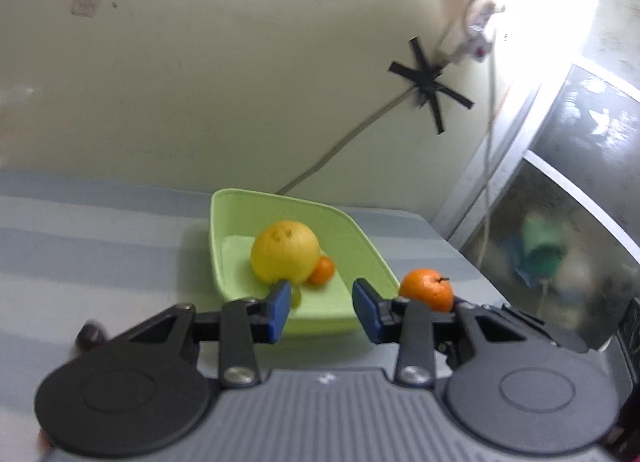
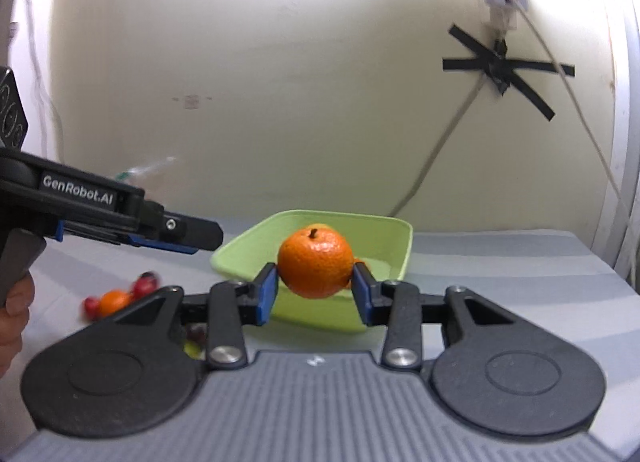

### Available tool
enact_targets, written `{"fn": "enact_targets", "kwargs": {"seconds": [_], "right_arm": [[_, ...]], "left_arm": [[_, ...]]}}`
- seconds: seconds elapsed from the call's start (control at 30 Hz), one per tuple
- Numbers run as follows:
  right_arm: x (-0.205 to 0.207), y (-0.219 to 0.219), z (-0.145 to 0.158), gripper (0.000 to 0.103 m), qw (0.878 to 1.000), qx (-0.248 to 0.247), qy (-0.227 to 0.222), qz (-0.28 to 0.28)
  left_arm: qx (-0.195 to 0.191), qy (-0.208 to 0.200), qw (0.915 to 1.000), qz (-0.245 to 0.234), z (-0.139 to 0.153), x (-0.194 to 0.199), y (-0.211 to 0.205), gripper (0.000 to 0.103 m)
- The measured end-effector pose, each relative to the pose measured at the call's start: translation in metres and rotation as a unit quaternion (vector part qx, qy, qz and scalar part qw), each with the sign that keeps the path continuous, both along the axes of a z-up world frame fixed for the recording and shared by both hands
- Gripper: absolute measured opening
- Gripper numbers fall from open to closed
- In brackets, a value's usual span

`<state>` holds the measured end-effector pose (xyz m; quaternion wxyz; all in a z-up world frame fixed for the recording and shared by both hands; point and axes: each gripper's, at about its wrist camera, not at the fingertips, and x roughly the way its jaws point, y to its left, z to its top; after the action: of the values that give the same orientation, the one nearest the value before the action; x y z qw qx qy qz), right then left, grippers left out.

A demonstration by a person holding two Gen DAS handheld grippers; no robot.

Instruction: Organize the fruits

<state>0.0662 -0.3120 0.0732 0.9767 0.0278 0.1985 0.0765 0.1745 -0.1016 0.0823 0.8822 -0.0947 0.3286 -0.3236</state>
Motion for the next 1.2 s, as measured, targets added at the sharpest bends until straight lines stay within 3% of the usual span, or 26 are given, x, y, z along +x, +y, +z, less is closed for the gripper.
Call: {"fn": "enact_targets", "kwargs": {"seconds": [0.13, 0.3, 0.53, 0.67, 0.8, 0.93, 1.03, 1.2], "right_arm": [[0.030, -0.004, -0.010, 0.043, 1.000, -0.019, 0.025, 0.000], [0.045, -0.006, -0.018, 0.043, 0.999, -0.027, 0.043, 0.013], [0.044, -0.008, -0.019, 0.044, 0.999, -0.011, 0.043, 0.007], [0.029, -0.011, -0.008, 0.044, 1.000, 0.003, 0.026, 0.001], [0.001, -0.016, -0.001, 0.044, 1.000, 0.025, 0.016, 0.003], [-0.034, -0.013, -0.005, 0.044, 0.999, 0.031, 0.013, 0.007], [-0.053, -0.011, -0.011, 0.044, 0.999, 0.029, 0.013, 0.004], [-0.071, -0.011, -0.021, 0.044, 0.999, 0.044, 0.022, -0.003]], "left_arm": [[0.028, 0.027, 0.9992, -0.002, -0.015, 0.037, -0.024, 0.034], [0.039, 0.050, 0.9980, -0.008, -0.031, 0.054, -0.037, 0.040], [0.027, 0.068, 0.9973, 0.003, -0.035, 0.057, -0.036, 0.050], [-0.007, 0.080, 0.9967, 0.007, -0.025, 0.050, -0.022, 0.050], [-0.026, 0.066, 0.9975, 0.001, -0.010, 0.023, -0.003, 0.050], [-0.023, 0.042, 0.9985, -0.027, -0.004, -0.027, 0.013, 0.051], [-0.003, 0.020, 0.9980, -0.060, -0.014, -0.077, 0.023, 0.057], [0.079, -0.007, 0.9905, -0.112, -0.043, -0.138, 0.020, 0.058]]}}
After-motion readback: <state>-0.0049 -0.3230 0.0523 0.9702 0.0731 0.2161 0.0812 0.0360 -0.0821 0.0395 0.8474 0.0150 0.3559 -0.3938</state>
